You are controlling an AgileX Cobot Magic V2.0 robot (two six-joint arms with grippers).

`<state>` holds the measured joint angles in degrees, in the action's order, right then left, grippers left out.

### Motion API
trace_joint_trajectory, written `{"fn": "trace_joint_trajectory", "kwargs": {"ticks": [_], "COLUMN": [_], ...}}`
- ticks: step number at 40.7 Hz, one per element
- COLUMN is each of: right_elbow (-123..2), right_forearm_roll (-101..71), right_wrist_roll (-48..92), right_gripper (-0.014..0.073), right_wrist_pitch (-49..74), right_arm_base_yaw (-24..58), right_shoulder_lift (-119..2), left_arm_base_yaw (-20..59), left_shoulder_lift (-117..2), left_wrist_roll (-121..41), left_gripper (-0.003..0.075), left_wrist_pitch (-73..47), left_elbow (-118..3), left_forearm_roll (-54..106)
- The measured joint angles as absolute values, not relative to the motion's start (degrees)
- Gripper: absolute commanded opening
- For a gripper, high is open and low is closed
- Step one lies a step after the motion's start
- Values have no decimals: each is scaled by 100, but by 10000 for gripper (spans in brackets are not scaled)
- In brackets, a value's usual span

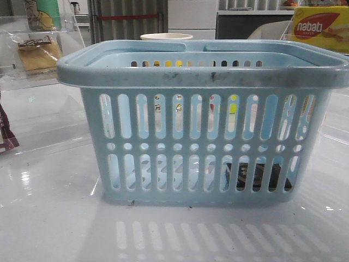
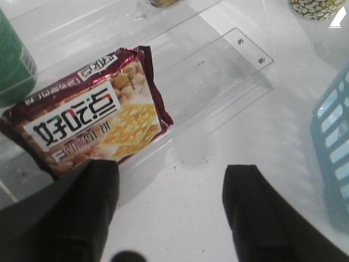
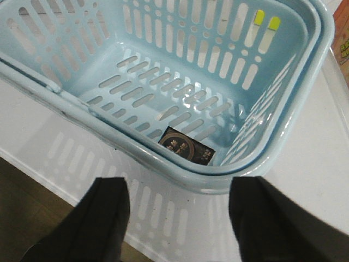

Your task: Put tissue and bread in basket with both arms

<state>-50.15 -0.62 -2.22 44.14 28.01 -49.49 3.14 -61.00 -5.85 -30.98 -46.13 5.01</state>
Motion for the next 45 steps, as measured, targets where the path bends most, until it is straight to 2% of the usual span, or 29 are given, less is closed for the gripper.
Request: {"fn": "trace_joint_trajectory", "kwargs": {"ticks": [5,8,29,45], "right_elbow": [-5015,-5015,-5012,-5002], "right_forearm_roll": [-62,-62,-62,-62], "right_wrist_roll": [-222,-213,-213,-213], "right_gripper": [510,510,510,510], "right_wrist_pitch": [4415,4415,4423,4423], "right_arm_base_yaw": [2801,2801,2801,2801], "right_shoulder_lift": [-4949,-4949,-4949,-4949], "left_arm_base_yaw": [314,314,314,147], "left_shoulder_lift": [-6746,-7135,-9972,-10718], "left_wrist_roll": [-585,-585,90,531], "left_gripper": [602,635,636,636], "left_wrist_pitch": [-3051,-3003,-2886,-2824], "left_elbow": [-5264,-5664,-8464,-9045], "left_forearm_roll": [501,501,775,803]}}
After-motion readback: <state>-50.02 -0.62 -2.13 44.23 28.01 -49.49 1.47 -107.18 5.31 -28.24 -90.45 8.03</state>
